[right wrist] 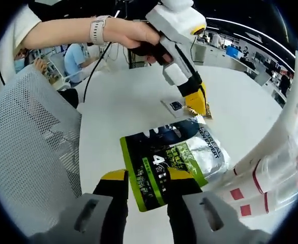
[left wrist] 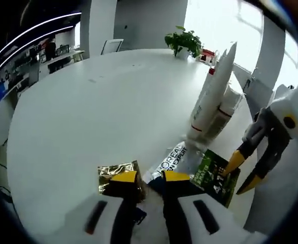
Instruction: Arrange the skincare products in the storage area until every visible bottle or jar stands upright without overlapping.
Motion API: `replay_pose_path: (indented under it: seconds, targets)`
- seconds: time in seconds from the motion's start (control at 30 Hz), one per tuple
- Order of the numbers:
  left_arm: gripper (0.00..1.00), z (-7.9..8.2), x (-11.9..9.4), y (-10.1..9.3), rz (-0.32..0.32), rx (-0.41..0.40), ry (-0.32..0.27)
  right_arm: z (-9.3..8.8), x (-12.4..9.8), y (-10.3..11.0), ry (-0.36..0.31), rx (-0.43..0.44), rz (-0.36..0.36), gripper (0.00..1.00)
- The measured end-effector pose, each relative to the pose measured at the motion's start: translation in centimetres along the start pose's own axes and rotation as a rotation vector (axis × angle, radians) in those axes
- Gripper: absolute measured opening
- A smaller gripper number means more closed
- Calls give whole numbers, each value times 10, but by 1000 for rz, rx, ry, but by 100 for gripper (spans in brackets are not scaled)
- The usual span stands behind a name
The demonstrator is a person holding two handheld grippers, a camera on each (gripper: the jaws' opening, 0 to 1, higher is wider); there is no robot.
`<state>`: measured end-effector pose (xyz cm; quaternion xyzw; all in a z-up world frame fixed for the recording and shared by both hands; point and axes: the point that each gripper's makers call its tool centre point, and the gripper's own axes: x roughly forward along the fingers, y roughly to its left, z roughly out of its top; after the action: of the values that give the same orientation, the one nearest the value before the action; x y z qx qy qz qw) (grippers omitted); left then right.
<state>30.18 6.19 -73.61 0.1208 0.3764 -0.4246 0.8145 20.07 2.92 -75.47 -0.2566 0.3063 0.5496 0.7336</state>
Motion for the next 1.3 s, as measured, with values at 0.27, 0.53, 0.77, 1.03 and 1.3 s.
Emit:
replay_pose_path:
  seconds: [0.27, 0.53, 0.77, 1.03, 1.3]
  targets:
    - [14, -19, 4, -20, -48, 88, 85, -11, 3, 4, 45, -52, -9, 29]
    - [14, -18, 9, -15, -52, 74, 93, -9, 3, -9, 39, -39, -34, 28]
    - [14, -18, 11, -8, -38, 53, 94, -9, 2, -17, 39, -27, -50, 27]
    - [13, -12, 18, 5, -20, 28, 71, -9, 3, -25, 37, -4, -76, 24]
    - [12, -7, 21, 14, 1, 25, 55, -11, 3, -35, 37, 21, -105, 21]
